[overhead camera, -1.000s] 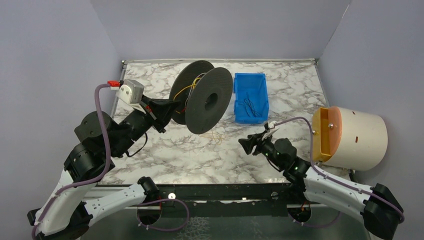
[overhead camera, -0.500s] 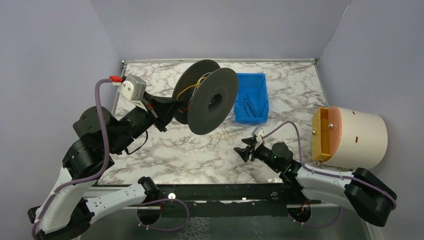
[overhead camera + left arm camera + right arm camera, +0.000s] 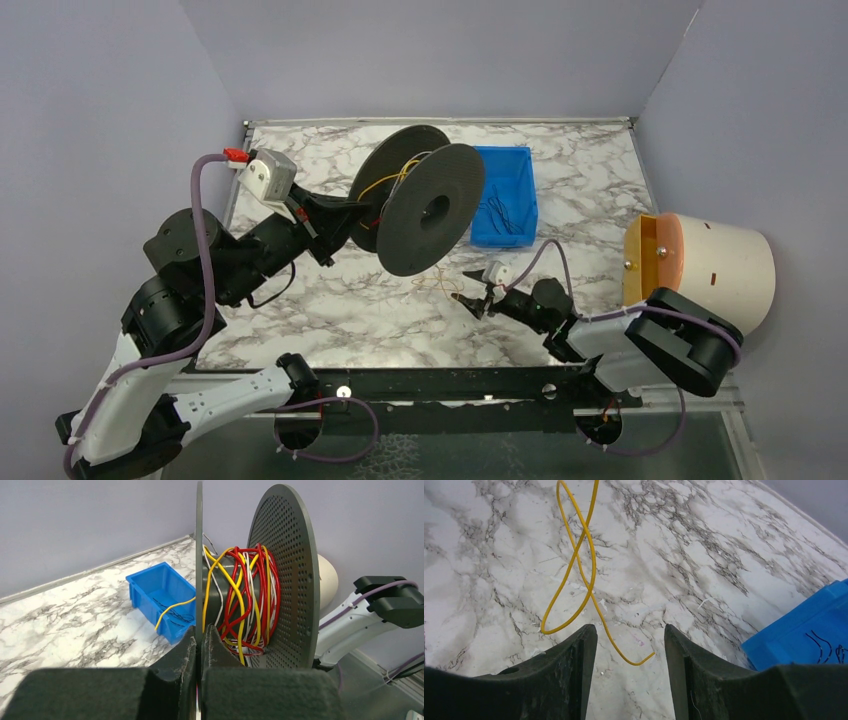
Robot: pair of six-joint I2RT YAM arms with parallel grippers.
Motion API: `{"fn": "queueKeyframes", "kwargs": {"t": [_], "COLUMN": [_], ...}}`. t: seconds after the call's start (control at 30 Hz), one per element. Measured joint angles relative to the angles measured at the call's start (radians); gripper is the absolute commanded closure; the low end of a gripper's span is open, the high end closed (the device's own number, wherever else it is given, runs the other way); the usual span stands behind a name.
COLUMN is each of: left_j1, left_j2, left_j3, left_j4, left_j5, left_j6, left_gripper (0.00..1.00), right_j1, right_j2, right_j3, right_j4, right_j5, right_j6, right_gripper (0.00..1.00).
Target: Wrap the cables
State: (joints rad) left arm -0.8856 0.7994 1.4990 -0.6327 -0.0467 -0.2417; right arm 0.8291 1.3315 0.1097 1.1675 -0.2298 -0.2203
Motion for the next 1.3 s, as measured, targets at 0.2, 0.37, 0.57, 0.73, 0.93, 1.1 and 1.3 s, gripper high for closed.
{"fn": "queueKeyframes", "kwargs": {"t": [0.2, 0.37, 0.57, 0.73, 0.93, 1.1, 1.3], "left_j1": [0.000, 0.000, 0.000, 0.000, 0.000, 0.000, 0.000], "left_j2": [0.002, 0.002, 0.003, 0.007, 0.012, 0.064, 0.161], "left_j3": [0.014, 0.016, 0.016, 0.016, 0.008, 0.001, -0.048], "left_j4": [-0.001, -0.002, -0.002, -0.002, 0.018, 0.075, 0.145], "left_j5": [0.016, 0.023, 0.024, 0.008, -0.107, -0.256, -0.439], "left_j6": [0.000, 0.001, 0.001, 0.000, 0.002, 0.020, 0.071], "left_gripper": [1.00, 1.00, 1.00, 1.00, 1.00, 1.00, 1.00], "right_j1": [0.000, 0.000, 0.000, 0.000, 0.076, 0.237, 0.431], "right_j2": [0.106, 0.167, 0.218, 0.226, 0.308, 0.428, 0.468], "right_j3": [0.047, 0.057, 0.057, 0.052, 0.039, 0.022, 0.024], "right_j4": [0.055, 0.099, 0.133, 0.159, 0.227, 0.297, 0.312], "right_j5": [-0.072, -0.079, -0.081, -0.097, -0.072, 0.008, 0.114], "right_j6": [-0.033, -0.035, -0.016, 0.018, 0.104, 0.166, 0.198], "right_gripper": [0.47, 0.62, 0.99, 0.99, 0.99, 0.99, 0.99]}}
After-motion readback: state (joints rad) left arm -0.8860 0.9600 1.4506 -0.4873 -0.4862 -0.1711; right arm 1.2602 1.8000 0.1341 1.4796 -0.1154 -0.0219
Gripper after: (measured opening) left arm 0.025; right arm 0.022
